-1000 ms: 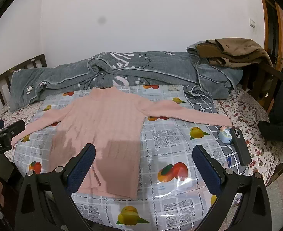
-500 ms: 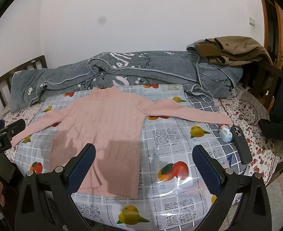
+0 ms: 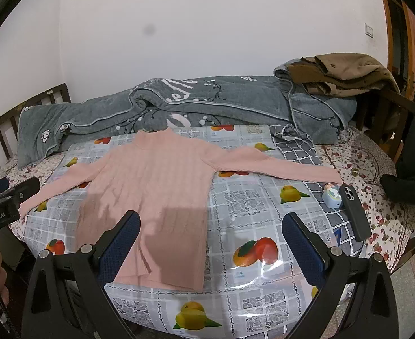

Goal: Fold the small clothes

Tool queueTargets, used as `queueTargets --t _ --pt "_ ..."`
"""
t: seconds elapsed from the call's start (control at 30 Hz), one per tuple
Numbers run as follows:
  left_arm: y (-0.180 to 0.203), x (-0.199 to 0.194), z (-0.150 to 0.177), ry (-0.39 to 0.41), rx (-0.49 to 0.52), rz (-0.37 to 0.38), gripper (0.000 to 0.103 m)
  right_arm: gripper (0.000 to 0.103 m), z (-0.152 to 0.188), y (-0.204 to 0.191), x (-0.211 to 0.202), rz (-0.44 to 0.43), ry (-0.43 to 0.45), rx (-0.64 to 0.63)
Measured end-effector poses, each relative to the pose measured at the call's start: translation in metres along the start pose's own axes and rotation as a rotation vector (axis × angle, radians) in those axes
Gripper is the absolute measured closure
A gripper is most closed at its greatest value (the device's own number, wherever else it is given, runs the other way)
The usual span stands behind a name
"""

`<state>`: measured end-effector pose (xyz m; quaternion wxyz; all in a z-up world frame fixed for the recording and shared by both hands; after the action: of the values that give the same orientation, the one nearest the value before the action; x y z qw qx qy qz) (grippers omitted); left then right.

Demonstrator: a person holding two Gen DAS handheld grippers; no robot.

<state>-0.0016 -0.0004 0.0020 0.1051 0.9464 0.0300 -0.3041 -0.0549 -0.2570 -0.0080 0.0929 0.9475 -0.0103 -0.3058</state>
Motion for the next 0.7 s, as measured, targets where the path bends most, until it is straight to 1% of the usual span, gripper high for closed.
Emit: queueTargets --t 0.7 --pt "0.0016 -0.0014 -0.0008 0.001 -0.002 -0.001 0.001 0.003 -0.0005 0.0005 -0.0037 0.001 0.004 0.006"
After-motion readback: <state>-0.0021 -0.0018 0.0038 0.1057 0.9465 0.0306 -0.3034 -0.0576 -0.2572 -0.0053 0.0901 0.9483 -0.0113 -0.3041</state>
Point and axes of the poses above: each gripper's, at about its wrist camera, not at the fingertips, and x roughly the way its jaws point, y to its right, z to its underside, the point moved 1 cm from there along x, roughly the way its jaws point, and after that the axes turned 14 degrees about -x, right-handed, at the moved point
